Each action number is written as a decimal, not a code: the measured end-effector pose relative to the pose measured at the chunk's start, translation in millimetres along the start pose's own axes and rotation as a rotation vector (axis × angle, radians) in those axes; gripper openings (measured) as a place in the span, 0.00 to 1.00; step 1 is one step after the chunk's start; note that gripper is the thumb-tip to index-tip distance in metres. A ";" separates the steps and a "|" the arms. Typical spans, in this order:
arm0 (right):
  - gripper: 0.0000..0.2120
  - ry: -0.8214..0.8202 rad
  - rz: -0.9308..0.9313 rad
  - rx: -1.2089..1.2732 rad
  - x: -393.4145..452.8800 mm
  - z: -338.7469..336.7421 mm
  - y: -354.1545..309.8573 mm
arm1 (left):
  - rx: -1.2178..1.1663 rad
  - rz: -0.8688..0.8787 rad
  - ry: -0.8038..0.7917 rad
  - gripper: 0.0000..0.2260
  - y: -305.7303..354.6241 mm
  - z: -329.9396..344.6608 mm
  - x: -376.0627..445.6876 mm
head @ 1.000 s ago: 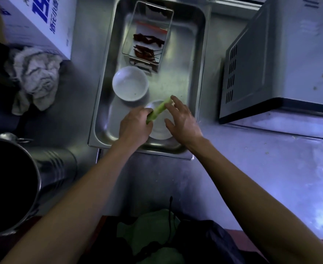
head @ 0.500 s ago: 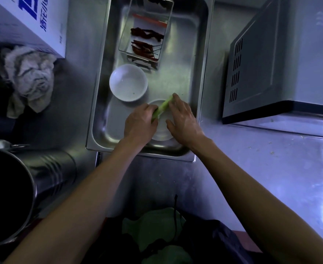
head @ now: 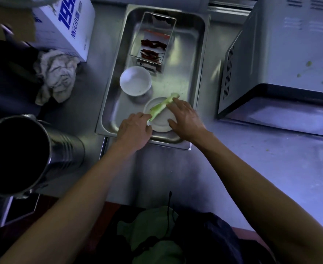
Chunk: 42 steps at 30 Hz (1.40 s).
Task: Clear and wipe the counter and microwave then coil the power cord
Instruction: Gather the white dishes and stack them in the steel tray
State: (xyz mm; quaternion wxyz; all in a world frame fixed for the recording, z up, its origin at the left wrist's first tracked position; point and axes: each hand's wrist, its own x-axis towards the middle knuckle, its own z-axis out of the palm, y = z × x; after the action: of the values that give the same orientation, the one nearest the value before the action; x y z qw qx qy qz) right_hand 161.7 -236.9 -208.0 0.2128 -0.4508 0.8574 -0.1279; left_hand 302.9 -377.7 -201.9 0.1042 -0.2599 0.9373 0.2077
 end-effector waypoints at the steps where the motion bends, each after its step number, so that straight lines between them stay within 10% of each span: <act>1: 0.26 0.008 -0.005 0.004 -6.2 -0.6 -0.8 | 0.011 -0.009 -0.005 0.18 0.6 0.1 -8.1; 42: 0.27 0.411 0.568 -0.008 -372.2 -2.6 -26.7 | 0.126 0.621 -0.014 0.22 137.7 15.6 -178.3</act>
State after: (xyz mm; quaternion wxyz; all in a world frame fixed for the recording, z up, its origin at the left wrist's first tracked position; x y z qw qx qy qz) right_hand 366.8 56.1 -101.8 0.0610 -0.1602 0.9740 -0.1482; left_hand 381.6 -184.4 -115.6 0.0581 0.0471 0.9821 0.1730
